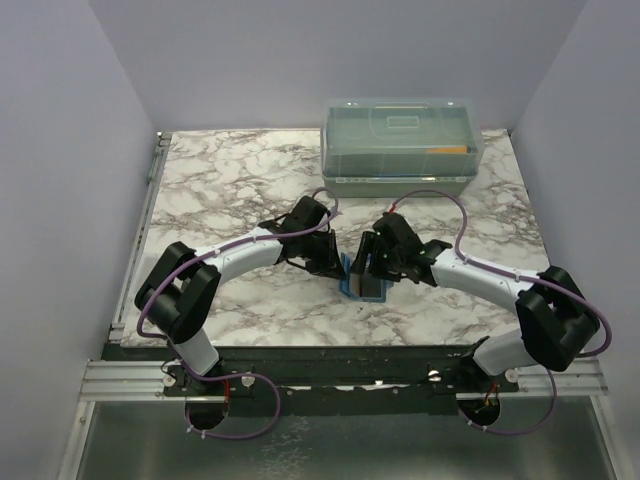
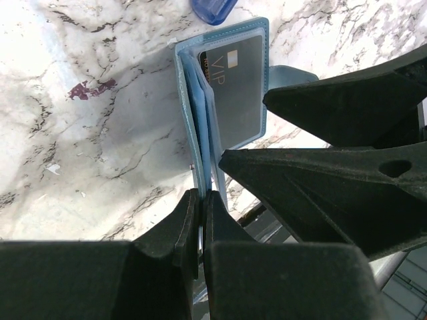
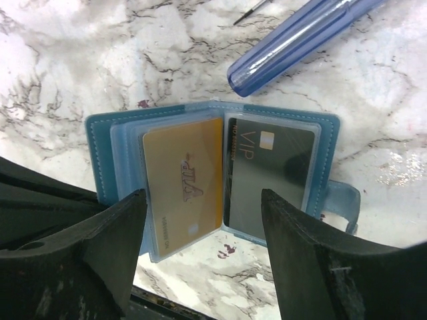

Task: Put the credit cards into the card holder
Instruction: Turn over the card slot in the card holder.

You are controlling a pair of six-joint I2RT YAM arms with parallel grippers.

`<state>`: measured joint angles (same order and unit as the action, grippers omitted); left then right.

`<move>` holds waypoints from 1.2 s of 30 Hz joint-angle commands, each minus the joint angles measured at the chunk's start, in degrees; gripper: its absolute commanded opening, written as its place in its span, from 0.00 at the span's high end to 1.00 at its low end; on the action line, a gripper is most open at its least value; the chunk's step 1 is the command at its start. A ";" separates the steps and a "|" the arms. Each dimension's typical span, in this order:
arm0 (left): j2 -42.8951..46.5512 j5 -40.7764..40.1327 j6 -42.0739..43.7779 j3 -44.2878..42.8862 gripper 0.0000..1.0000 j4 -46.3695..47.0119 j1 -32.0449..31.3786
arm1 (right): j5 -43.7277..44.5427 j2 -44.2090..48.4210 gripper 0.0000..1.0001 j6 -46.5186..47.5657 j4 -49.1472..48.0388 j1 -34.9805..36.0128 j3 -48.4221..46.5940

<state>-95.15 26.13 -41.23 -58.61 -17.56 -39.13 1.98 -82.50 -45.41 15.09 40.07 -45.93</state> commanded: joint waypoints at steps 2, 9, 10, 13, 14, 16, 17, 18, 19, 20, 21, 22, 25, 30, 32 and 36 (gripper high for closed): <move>1.46 -2.11 0.63 -1.75 1.00 -1.39 -0.63 | 6.71 0.33 0.31 -0.13 6.98 0.42 -1.46; 1.63 -2.58 1.14 -1.86 1.00 -2.22 -0.56 | 15.72 4.42 0.33 -2.94 17.54 0.34 0.53; 1.64 -2.51 1.27 -1.94 1.00 -2.29 -0.54 | 16.30 4.98 0.33 -3.36 18.76 0.35 0.84; 1.62 -2.13 1.54 -2.12 1.00 -2.63 -0.52 | 13.37 6.87 0.33 -2.15 18.08 0.40 0.78; 1.59 -1.99 1.59 -2.20 1.00 -2.73 -0.54 | 11.17 7.76 0.33 -1.15 16.45 0.43 0.80; 1.52 -1.88 1.76 -2.29 1.00 -2.82 -0.53 | 6.35 9.31 0.33 0.77 12.14 0.39 1.00; 1.51 -1.87 1.85 -2.30 1.00 -2.90 -0.55 | 5.09 9.88 0.33 0.96 10.83 0.44 0.83; 1.55 -1.87 1.88 -2.30 1.00 -2.98 -0.51 | 4.41 10.05 0.33 1.17 10.20 0.43 0.56; 1.70 -1.83 1.86 -2.30 1.00 -3.05 -0.58 | 4.21 9.77 0.33 1.52 9.99 0.38 0.01; 1.74 -1.75 1.86 -2.30 1.00 -3.09 -0.52 | 3.95 9.43 0.32 1.93 9.92 0.41 -0.67; 1.90 -1.66 1.86 -2.30 1.00 -3.09 -0.53 | 3.44 8.67 0.32 2.48 9.52 0.44 -1.21; 1.95 -1.61 1.87 -2.30 1.00 -3.09 -0.58 | 2.63 7.69 0.30 3.06 8.77 0.44 -1.72; 1.88 -1.16 1.95 -2.45 1.00 -3.09 -0.58 | 0.67 4.44 0.28 3.98 6.60 0.42 -3.39; 2.59 -0.82 1.95 -2.56 1.00 -3.09 -0.52 | 0.27 0.51 0.28 4.46 4.70 0.42 -5.76; 2.79 -0.67 2.03 -2.56 1.00 -3.09 -0.53 | -0.18 -0.46 0.28 4.85 3.86 0.44 -6.27; 2.74 -0.47 2.04 -2.51 1.00 -3.09 -0.58 | -0.71 -2.35 0.27 5.22 3.39 0.44 -7.30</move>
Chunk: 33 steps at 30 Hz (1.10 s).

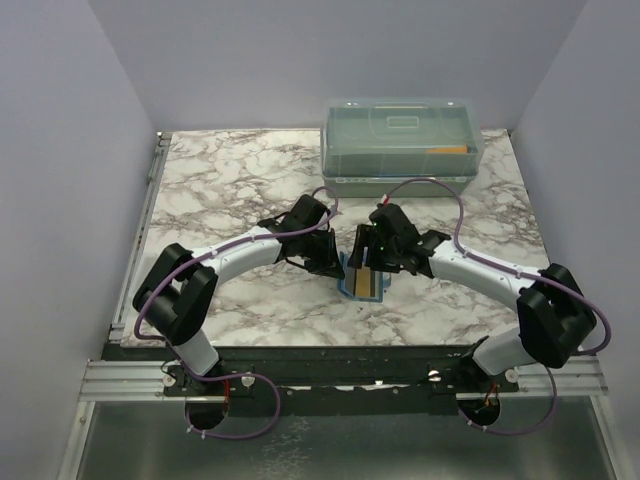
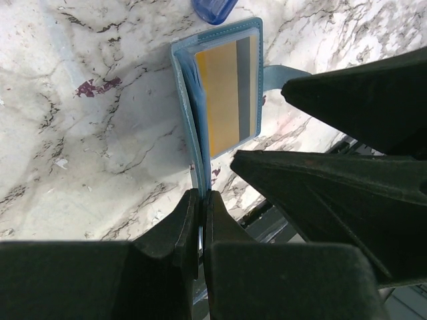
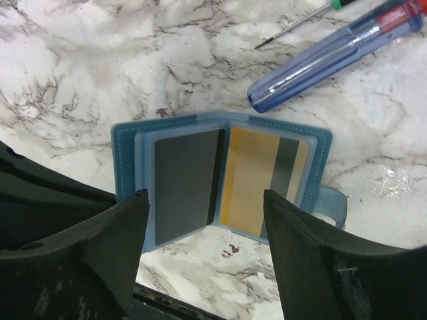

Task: Put the credit cards into the card holder
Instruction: Turn over the card slot in the card holder.

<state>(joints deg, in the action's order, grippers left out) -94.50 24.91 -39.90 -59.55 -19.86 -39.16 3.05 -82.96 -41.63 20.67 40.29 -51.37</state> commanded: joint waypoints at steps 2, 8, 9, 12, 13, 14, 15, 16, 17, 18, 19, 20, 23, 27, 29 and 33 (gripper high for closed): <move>2.16 0.83 0.71 -1.54 1.00 -0.80 -0.56 | -2.18 -2.65 0.27 1.44 -2.57 0.22 -1.94; 2.41 0.67 0.88 -1.62 1.00 -0.80 -0.56 | -2.70 -4.10 0.28 1.37 -3.59 0.17 -1.57; 2.39 0.67 0.88 -1.67 1.00 -0.80 -0.53 | -2.70 -4.32 0.28 1.35 -3.53 0.22 -1.57; 2.31 0.67 0.96 -1.71 1.00 -0.85 -0.55 | -2.70 -4.96 0.28 1.37 -3.61 0.29 -1.61; 2.36 0.63 1.01 -1.71 1.00 -0.80 -0.50 | -2.70 -5.30 0.28 1.45 -3.57 0.35 -1.62; 2.35 0.61 1.02 -1.71 1.00 -0.80 -0.50 | -2.70 -5.57 0.28 1.42 -3.35 0.52 -1.65; 2.37 0.52 1.05 -1.70 1.00 -0.80 -0.56 | -2.59 -5.83 0.28 1.49 -2.93 0.61 -1.81; 2.40 0.38 1.04 -1.71 1.00 -0.80 -0.50 | -2.23 -6.18 0.28 1.42 -2.28 0.71 -2.05; 2.39 0.19 0.98 -1.71 1.00 -0.80 -0.55 | -1.21 -6.51 0.28 1.32 -1.12 1.01 -2.48; 2.59 -0.11 0.97 -1.71 1.00 -0.87 -0.56 | 0.54 -6.84 0.28 1.06 0.49 1.36 -2.95; 2.73 -0.43 0.96 -1.71 1.00 -0.88 -0.57 | 2.21 -7.27 0.28 0.65 2.29 1.51 -3.47; 2.81 -0.77 0.96 -1.64 1.00 -0.95 -0.56 | 3.86 -7.49 0.28 0.10 4.09 1.76 -3.89; 2.95 -1.46 1.09 -1.70 1.00 -1.12 -0.55 | 8.39 -7.17 0.29 -1.32 7.75 2.05 -3.79; 2.76 -1.96 1.29 -1.54 1.00 -1.46 -0.48 | 12.09 -5.93 0.29 -3.29 11.10 2.08 -2.15; 2.82 -2.12 1.40 -1.61 1.00 -1.65 -0.45 | 14.12 -5.67 0.29 -4.23 13.26 2.16 -1.55; 2.82 -2.10 1.66 -1.93 1.00 -1.92 -0.32 | 20.26 -4.21 0.29 -7.46 20.27 2.15 -1.19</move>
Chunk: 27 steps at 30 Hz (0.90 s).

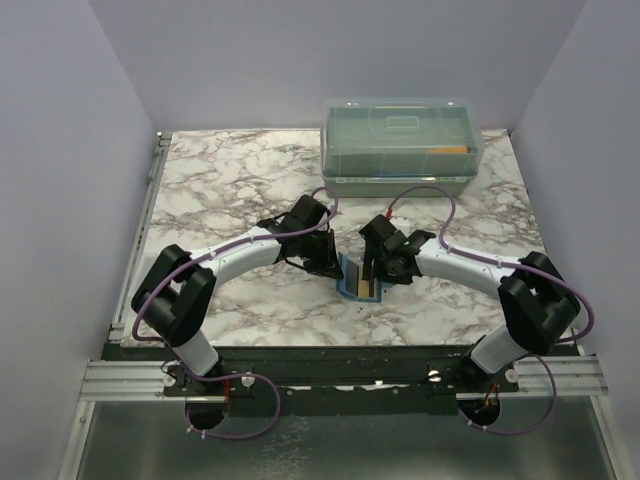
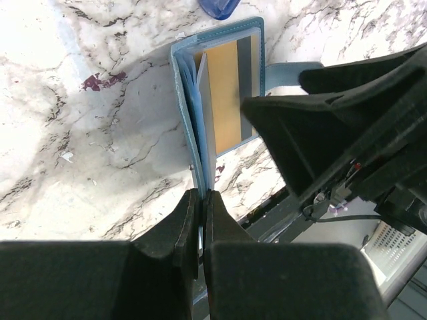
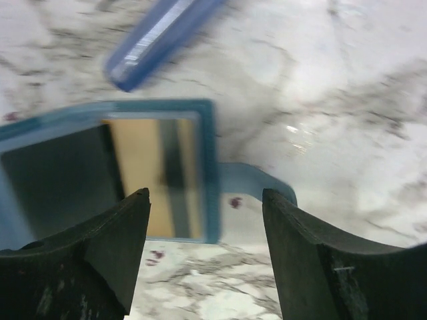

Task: Put the credit cards into the card holder
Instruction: Turn over the card slot in the card holder.

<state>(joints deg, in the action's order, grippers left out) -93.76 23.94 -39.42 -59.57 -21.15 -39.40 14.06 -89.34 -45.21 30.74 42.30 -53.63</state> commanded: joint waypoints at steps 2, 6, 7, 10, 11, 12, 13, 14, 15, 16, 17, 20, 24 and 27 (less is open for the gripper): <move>1.95 -0.95 1.24 -1.95 1.00 -0.78 -0.12 | 10.95 3.74 0.29 -4.68 13.66 0.13 1.32; 1.92 0.50 1.61 -2.07 1.00 -0.74 -0.10 | -1.20 10.25 0.27 2.72 2.30 0.08 4.64; 1.91 0.83 1.62 -2.12 1.00 -0.74 -0.01 | -5.48 11.91 0.27 3.60 -2.76 0.11 6.29; 1.99 1.58 1.33 -2.13 1.00 -0.74 0.13 | -14.42 14.52 0.28 4.41 -15.47 0.07 9.92; 2.12 1.63 1.22 -2.13 1.00 -0.78 0.19 | -15.86 14.10 0.28 3.78 -16.54 0.04 10.24; 2.13 1.63 1.15 -2.06 1.00 -0.74 0.12 | -16.65 13.49 0.29 3.04 -16.79 0.09 9.97; 2.05 1.63 1.10 -1.97 1.00 -0.74 0.13 | -17.55 12.85 0.30 2.81 -17.53 0.11 9.80; 1.98 1.63 1.10 -1.91 1.00 -0.74 0.15 | -18.52 12.20 0.34 2.64 -18.87 0.08 10.03; 1.86 1.65 1.10 -1.83 1.00 -0.76 0.15 | -19.13 11.65 0.38 2.46 -20.43 0.04 10.50; 1.68 1.71 1.10 -1.74 1.00 -0.74 0.18 | -19.27 10.98 0.43 2.27 -21.85 -0.01 11.04; 1.54 1.78 1.10 -1.69 1.00 -0.74 0.20 | -19.11 10.30 0.49 2.02 -22.87 0.00 11.41; 1.20 1.97 1.03 -1.69 1.00 -0.70 0.16 | -17.73 7.93 0.64 0.49 -25.17 0.01 12.17; 1.36 1.90 1.09 -1.60 1.00 -0.59 0.26 | -17.36 5.52 0.74 -1.33 -28.66 -0.04 13.98; 0.91 2.27 1.10 -1.60 1.00 -0.40 0.28 | -16.38 3.87 0.80 -2.33 -28.77 -0.04 14.72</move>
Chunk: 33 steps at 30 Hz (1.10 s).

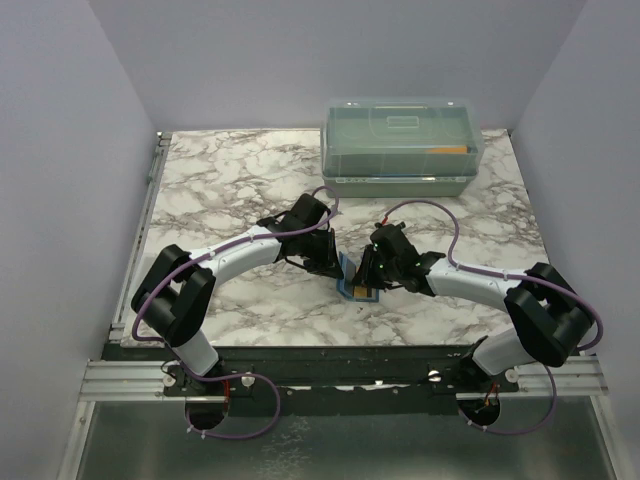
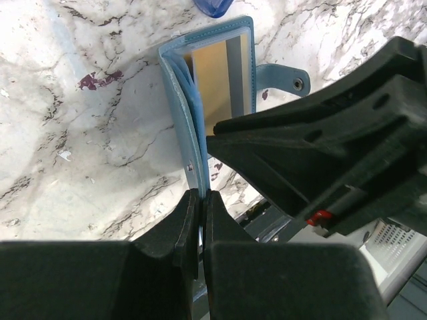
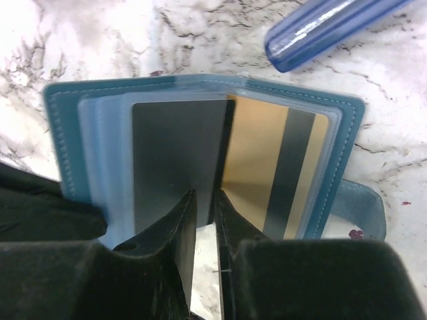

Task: Put the credit cards into the card holder
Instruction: Turn over the card slot in the card holder.

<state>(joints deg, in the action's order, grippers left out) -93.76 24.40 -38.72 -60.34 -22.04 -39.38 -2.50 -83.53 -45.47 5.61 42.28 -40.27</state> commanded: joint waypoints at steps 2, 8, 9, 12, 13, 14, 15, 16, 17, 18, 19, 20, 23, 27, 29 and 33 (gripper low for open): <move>0.50 2.32 0.31 -0.76 1.00 0.67 0.20 | 0.56 -2.62 0.82 -2.50 -3.73 -0.01 2.06; -0.80 3.12 -0.23 -0.66 1.00 1.53 0.41 | 0.25 -3.43 0.84 -3.73 -6.57 -0.38 4.72; -0.98 3.36 -0.34 -0.71 0.97 1.70 0.43 | 0.10 -3.48 0.84 -3.82 -6.95 -0.36 4.91; -1.08 4.12 -0.63 -0.79 0.83 2.29 0.39 | -0.06 -3.59 0.85 -3.75 -7.19 -0.41 5.10; -0.95 4.17 -0.74 -0.75 0.78 2.40 0.37 | -0.05 -3.64 0.85 -3.81 -7.19 -0.43 5.16; -0.84 4.11 -0.74 -0.64 0.73 2.51 0.42 | -0.09 -3.72 0.85 -3.71 -7.19 -0.41 5.14; -0.69 4.01 -0.77 -0.66 0.70 2.59 0.37 | -0.13 -3.71 0.85 -3.72 -7.12 -0.37 5.16; -0.57 3.96 -0.75 -0.62 0.67 2.62 0.42 | -0.18 -3.68 0.85 -3.71 -7.17 -0.41 5.20; -0.53 3.86 -0.74 -0.65 0.66 2.70 0.42 | -0.26 -3.66 0.85 -3.73 -7.19 -0.44 5.20; -0.58 3.75 -0.71 -0.66 0.66 2.71 0.43 | -0.35 -3.55 0.85 -3.72 -7.12 -0.38 5.25; -0.74 3.64 -0.73 -0.66 0.66 2.71 0.38 | -0.44 -3.49 0.85 -3.74 -7.04 -0.42 5.21; -0.84 3.57 -0.74 -0.59 0.66 2.71 0.38 | -0.48 -3.30 0.85 -3.80 -6.95 -0.37 5.13; -1.41 3.63 -0.83 -0.64 0.68 2.78 0.43 | -0.41 -2.45 0.85 -3.82 -6.45 -0.40 5.03; -1.63 3.63 -0.92 -0.87 0.75 2.97 0.44 | -0.14 -1.07 0.85 -3.96 -5.73 -0.40 5.04; -1.65 3.74 -0.83 -1.00 0.76 3.04 0.42 | -0.13 -0.40 0.85 -4.14 -5.69 -0.42 5.20; -2.23 3.68 -0.73 -0.92 0.77 3.06 0.41 | 0.02 0.29 0.85 -4.26 -5.70 -0.40 5.27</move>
<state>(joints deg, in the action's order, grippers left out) -94.83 26.81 -39.70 -60.34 -19.77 -39.03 -2.66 -84.84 -49.15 -1.13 42.26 -35.92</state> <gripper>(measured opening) 0.237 0.154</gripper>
